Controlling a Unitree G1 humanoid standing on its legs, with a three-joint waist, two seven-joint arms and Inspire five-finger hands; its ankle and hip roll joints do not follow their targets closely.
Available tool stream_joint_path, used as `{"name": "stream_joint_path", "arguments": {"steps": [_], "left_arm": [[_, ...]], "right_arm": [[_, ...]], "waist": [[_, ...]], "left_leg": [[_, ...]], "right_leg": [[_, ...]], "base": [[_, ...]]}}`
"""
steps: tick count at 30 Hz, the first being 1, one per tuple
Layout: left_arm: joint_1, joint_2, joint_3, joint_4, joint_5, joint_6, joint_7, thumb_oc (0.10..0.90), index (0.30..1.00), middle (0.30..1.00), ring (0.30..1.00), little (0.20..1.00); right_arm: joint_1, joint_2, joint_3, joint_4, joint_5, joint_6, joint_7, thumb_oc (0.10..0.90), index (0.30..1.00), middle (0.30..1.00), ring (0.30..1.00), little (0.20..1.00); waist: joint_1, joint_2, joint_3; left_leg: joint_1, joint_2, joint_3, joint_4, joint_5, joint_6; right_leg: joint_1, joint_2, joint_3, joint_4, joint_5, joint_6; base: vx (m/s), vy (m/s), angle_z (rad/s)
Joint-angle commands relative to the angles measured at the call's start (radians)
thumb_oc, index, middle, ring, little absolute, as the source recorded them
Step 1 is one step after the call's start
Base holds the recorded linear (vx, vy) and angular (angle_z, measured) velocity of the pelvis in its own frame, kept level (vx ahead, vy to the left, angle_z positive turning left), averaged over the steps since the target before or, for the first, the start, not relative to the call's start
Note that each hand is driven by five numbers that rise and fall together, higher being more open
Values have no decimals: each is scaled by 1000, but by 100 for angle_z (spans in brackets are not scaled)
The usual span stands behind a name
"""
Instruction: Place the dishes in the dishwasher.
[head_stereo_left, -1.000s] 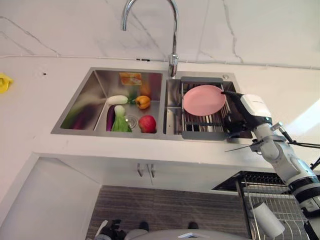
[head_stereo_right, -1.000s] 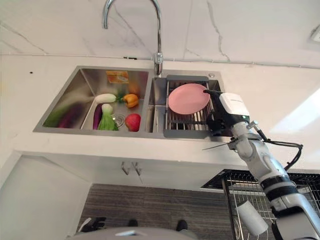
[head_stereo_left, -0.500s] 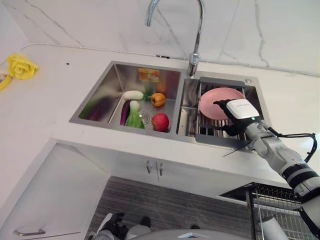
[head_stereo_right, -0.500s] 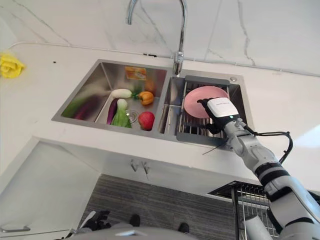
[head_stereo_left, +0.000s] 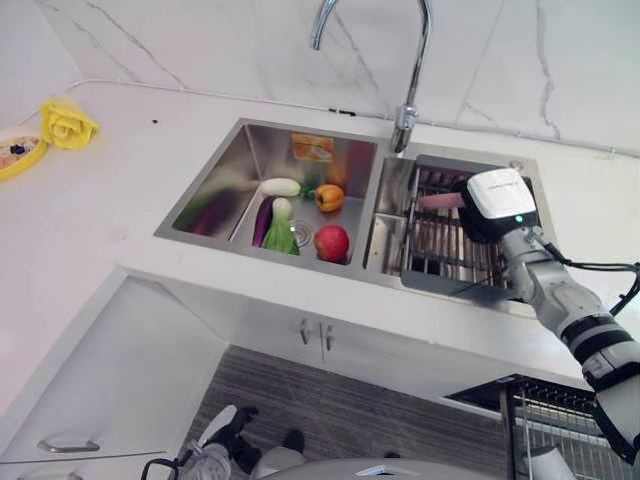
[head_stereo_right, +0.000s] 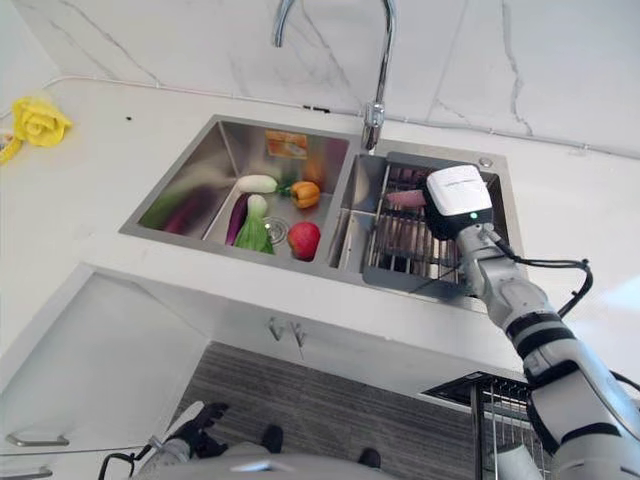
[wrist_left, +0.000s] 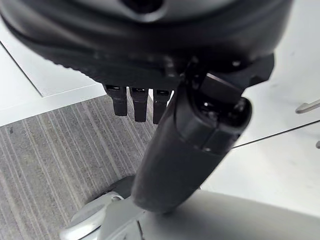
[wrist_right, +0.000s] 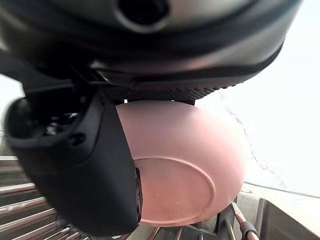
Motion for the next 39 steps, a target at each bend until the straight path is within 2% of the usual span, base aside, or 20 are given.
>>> {"name": "stream_joint_path", "arguments": {"steps": [1,8,17,24,31,39], "left_arm": [[-52,34,-64,-8,39,-50,23,800,900,900,900,900],[-45,41,-66,-22,51,-51,29,800,900,900,900,900],[-38,35,-30,-23,52,-39,44,800,900,900,900,900],[-36,28,-9,-17,50,-32,48,800,900,900,900,900],[-37,18,10,2,49,-19,46,800,900,900,900,900],[-43,14,17,-10,49,-17,32,800,900,900,900,900]], "right_arm": [[-128,-38,31,19,-31,33,-65,400,300,300,300,300],[-132,-45,21,-16,-34,39,-72,400,300,300,300,300],[-96,-85,-83,-177,-52,73,-97,400,300,300,300,300],[-32,-98,-159,-273,-70,76,-119,400,300,300,300,300],[-2,-141,-215,-454,-97,60,-120,400,300,300,300,300],[27,-238,-273,-611,-152,62,-121,400,300,300,300,300]], "waist": [[14,-44,-19],[8,-42,-20],[-22,-39,-24],[-36,-39,-26],[-67,-45,-34],[-104,-54,-43]], "left_leg": [[7,29,31,3,-28,-20],[10,28,35,3,-31,-19],[26,29,51,3,-44,-15],[37,30,65,3,-51,-11],[56,28,101,3,-64,-3],[72,23,136,3,-76,8]], "right_leg": [[51,-31,23,17,-71,33],[51,-31,31,17,-70,34],[53,-33,46,17,-67,33],[53,-34,59,17,-63,34],[47,-38,93,17,-52,38],[31,-45,133,17,-32,47]], "base": [[0,0,0],[0,0,0],[-1,2,0],[-16,15,-4],[-29,39,-16],[-25,51,-16]]}}
